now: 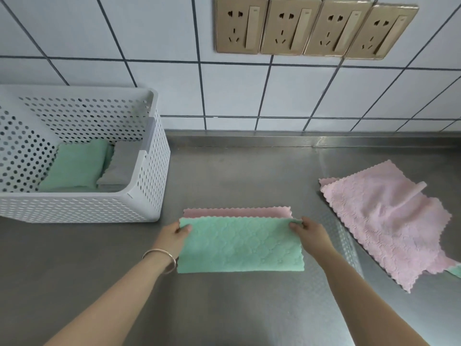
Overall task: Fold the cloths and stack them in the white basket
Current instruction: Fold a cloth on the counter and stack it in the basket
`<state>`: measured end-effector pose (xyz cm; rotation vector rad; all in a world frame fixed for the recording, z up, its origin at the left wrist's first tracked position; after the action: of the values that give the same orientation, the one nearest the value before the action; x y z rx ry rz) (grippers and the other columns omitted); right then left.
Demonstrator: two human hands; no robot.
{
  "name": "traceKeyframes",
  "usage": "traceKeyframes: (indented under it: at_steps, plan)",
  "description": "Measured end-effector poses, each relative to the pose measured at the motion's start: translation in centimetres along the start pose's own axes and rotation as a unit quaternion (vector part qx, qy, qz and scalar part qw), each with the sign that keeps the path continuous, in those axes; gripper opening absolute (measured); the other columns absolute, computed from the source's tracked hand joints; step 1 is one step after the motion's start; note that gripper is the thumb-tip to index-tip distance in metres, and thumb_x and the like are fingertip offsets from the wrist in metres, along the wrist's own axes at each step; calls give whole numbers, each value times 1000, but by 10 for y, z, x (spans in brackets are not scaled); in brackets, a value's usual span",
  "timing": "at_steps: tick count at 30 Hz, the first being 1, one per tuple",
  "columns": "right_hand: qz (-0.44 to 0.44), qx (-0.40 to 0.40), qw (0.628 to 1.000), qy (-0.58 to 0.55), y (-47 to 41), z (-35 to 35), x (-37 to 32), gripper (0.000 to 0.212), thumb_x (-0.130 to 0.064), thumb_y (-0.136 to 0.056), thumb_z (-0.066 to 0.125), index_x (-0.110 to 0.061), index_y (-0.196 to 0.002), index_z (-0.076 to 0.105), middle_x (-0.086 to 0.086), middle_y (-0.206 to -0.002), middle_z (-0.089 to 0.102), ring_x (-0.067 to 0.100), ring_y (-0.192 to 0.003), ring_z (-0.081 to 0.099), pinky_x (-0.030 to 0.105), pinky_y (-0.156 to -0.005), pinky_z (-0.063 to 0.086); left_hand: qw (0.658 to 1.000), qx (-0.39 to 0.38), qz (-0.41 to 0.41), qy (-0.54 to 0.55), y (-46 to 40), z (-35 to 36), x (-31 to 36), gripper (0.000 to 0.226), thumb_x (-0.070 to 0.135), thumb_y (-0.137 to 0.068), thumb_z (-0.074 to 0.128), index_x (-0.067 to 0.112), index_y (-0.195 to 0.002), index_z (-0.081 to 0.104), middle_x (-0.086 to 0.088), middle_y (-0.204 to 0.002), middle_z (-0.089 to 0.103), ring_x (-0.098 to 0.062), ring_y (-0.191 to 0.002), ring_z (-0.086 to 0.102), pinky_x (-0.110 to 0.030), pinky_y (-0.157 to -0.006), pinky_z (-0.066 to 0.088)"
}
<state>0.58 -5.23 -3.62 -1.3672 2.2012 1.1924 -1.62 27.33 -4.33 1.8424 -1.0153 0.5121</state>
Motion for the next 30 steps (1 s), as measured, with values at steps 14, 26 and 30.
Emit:
traceKeyframes:
  at_steps: [14, 26, 30]
  plan:
    - [-14, 55, 996, 71, -39, 18, -4, 16, -27, -92, 53, -15, -81, 54, 1, -67, 53, 26, -74, 52, 30, -59, 36, 980, 86, -25, -176, -43, 11, 3, 33, 24, -96, 43, 2, -115, 58, -21, -112, 63, -35, -104, 57, -31, -84, 40]
    - [57, 111, 979, 164, -47, 22, -9, 35, -48, -88, 54, -16, -103, 57, 11, -100, 67, 31, -94, 61, 34, -72, 43, 955, 122, -21, -271, -44, 12, 3, 32, 35, -91, 49, 6, -100, 58, -19, -95, 66, -35, -86, 60, -33, -71, 45]
    - [59, 141, 981, 118, -31, 22, -7, 40, -49, -86, 55, -14, -103, 48, 5, -95, 62, 26, -80, 56, 31, -67, 37, 938, 203, 44, -277, -30, 10, 5, 31, 31, -80, 67, 8, -95, 53, -15, -99, 57, -34, -93, 54, -36, -74, 44]
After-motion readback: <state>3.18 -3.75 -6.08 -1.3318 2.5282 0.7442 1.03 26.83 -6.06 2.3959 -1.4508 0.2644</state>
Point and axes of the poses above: each hand's wrist, its own y-axis away from the middle knuckle, its own z-axis out of the palm, x = y × z, the point moved 3 cm from there along -y, towards the middle knuckle
